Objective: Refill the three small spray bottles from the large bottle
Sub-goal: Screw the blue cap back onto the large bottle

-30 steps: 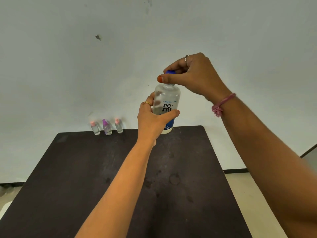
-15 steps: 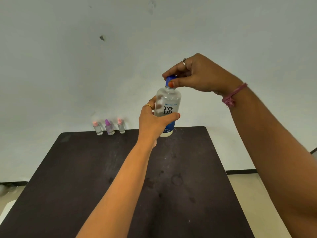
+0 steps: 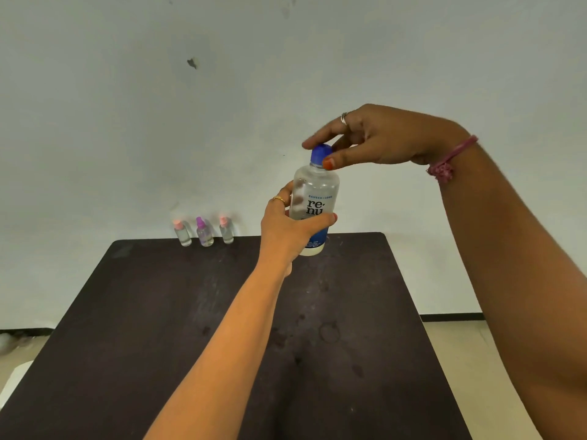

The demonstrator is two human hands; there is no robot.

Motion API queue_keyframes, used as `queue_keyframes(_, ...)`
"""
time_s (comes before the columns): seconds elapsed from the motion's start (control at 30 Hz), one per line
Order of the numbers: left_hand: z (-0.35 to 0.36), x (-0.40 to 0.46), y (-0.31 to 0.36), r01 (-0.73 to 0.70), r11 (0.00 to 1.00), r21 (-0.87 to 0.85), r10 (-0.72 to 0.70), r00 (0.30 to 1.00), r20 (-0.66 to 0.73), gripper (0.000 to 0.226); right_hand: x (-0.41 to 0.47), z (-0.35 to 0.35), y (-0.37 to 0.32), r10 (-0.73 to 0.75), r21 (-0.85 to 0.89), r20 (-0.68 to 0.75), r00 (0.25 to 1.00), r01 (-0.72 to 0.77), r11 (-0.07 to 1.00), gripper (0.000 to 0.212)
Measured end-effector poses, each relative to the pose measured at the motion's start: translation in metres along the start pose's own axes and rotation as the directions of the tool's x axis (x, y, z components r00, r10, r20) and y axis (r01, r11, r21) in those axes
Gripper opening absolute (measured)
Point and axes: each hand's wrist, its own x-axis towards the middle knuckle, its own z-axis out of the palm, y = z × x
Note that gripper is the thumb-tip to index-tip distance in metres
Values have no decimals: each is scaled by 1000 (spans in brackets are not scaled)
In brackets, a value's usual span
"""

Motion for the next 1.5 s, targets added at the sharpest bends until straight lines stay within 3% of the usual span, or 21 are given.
queue_keyframes(0.13, 2, 2, -4, 2, 1000, 31, -1, 1000, -20, 78, 7, 7, 6, 6, -44, -126, 992, -11, 999, 27)
queue_keyframes(0.23, 2, 4, -9, 5, 999, 39, -3, 999, -43, 80, 11, 17, 7, 38, -103, -212, 976, -61, 993, 27)
queue_keyframes(0.37, 3, 3, -14, -9, 1000, 18, 10, 999, -50, 77, 14, 27, 6, 101, -31, -334, 937, -118, 992, 34)
queue_keyframes(0.43, 5, 3, -16, -7, 1000, 13, 8, 999, -41, 77, 12, 23, 5, 104, -100, -288, 952, -137, 985, 41)
queue_keyframes(0.53, 7, 2, -17, 4, 1000, 3, -4, 1000, -28, 77, 6, 10, 2, 110, -124, -67, 992, -117, 985, 48)
queue_keyframes(0.6, 7, 3, -18, 3, 1000, 2, -3, 1000, -22, 78, 5, 6, 3, 60, -150, -5, 998, -60, 987, 42)
queue_keyframes(0.7, 8, 3, -22, 9, 1000, 12, -9, 1000, -24, 81, 8, 8, 7, 35, -190, -68, 997, -47, 981, 31)
queue_keyframes(0.87, 10, 4, -32, 5, 1000, 11, -5, 998, -57, 82, 8, 24, 7, 124, -158, -167, 978, -151, 976, 29)
queue_keyframes(1.07, 16, 6, -42, 9, 999, 31, -6, 996, -89, 80, 10, 42, 7, 242, -98, -288, 927, -280, 955, 41)
queue_keyframes(1.2, 14, 9, -40, -19, 999, 45, 22, 996, -82, 80, 4, 34, 6, 256, -8, -188, 948, -262, 965, 48)
queue_keyframes(1.3, 13, 12, -40, -22, 999, 49, 26, 997, -77, 82, 2, 32, 8, 204, 26, -166, 965, -202, 979, 41)
queue_keyframes(1.5, 18, 15, -49, -14, 999, 29, 18, 992, -125, 83, 7, 53, 17, 273, 54, -355, 894, -272, 961, 38)
